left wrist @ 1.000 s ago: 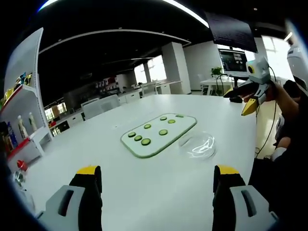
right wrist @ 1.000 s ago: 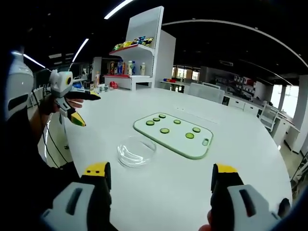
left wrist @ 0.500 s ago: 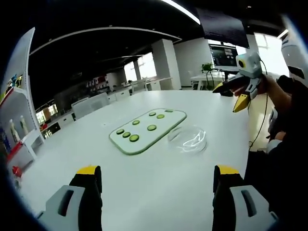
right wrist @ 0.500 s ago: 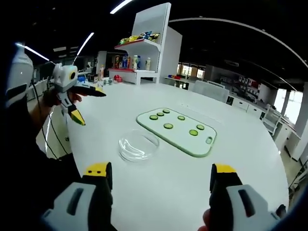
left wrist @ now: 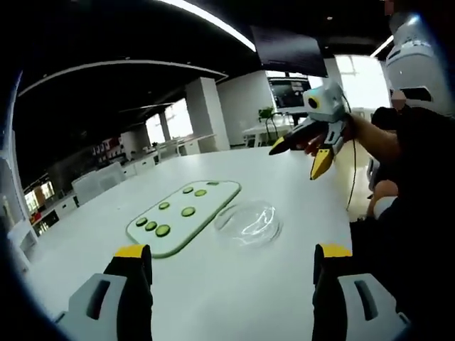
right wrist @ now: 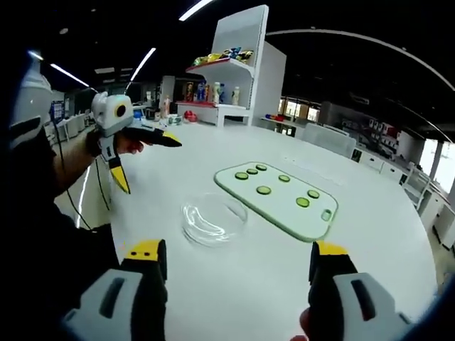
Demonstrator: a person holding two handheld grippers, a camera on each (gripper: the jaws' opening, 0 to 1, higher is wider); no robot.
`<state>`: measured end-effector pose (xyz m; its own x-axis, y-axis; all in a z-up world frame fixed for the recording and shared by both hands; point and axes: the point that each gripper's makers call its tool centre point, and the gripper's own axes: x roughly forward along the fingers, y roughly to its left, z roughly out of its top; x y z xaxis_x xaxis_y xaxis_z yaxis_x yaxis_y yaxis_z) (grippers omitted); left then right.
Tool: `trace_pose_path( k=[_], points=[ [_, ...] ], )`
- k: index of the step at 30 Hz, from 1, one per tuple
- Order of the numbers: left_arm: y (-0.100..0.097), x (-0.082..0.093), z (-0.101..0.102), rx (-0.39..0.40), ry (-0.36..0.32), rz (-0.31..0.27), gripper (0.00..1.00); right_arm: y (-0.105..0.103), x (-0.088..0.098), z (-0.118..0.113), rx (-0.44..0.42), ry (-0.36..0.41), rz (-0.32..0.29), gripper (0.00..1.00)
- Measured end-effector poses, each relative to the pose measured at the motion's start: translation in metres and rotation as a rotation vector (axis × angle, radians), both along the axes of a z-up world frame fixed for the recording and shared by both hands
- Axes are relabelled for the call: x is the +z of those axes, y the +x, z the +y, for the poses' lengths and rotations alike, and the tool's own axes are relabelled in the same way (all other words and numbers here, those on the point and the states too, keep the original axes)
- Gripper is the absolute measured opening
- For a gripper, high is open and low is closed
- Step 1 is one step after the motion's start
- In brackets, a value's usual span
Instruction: Open the petri dish lid, add cucumber slices into the petri dish, and close the lid
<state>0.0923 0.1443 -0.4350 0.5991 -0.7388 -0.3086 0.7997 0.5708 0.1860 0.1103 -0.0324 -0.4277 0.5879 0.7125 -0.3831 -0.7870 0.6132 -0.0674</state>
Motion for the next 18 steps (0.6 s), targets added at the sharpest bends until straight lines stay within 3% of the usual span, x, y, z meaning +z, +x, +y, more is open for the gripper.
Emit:
trace_pose_path(
  k=[3, 8, 14, 18],
  points=[
    [0.0, -0.001, -0.007, -0.041, -0.032, -0.009, 0.93, 0.0, 0.003, 0.005, 0.04, 0.07, 0.025, 0.75],
    [0.006, 0.001, -0.014, -0.075, -0.041, -0.013, 0.93, 0.002, -0.002, 0.009, 0.11, 0.064, 0.011, 0.76],
    [0.011, 0.002, -0.021, -0.116, -0.023, -0.03, 0.93, 0.018, -0.009, 0.014, 0.124, 0.047, -0.027, 0.76],
    [0.013, 0.002, -0.032, -0.155, -0.048, -0.022, 0.93, 0.024, -0.014, 0.025, 0.178, 0.061, -0.044, 0.76]
  ],
)
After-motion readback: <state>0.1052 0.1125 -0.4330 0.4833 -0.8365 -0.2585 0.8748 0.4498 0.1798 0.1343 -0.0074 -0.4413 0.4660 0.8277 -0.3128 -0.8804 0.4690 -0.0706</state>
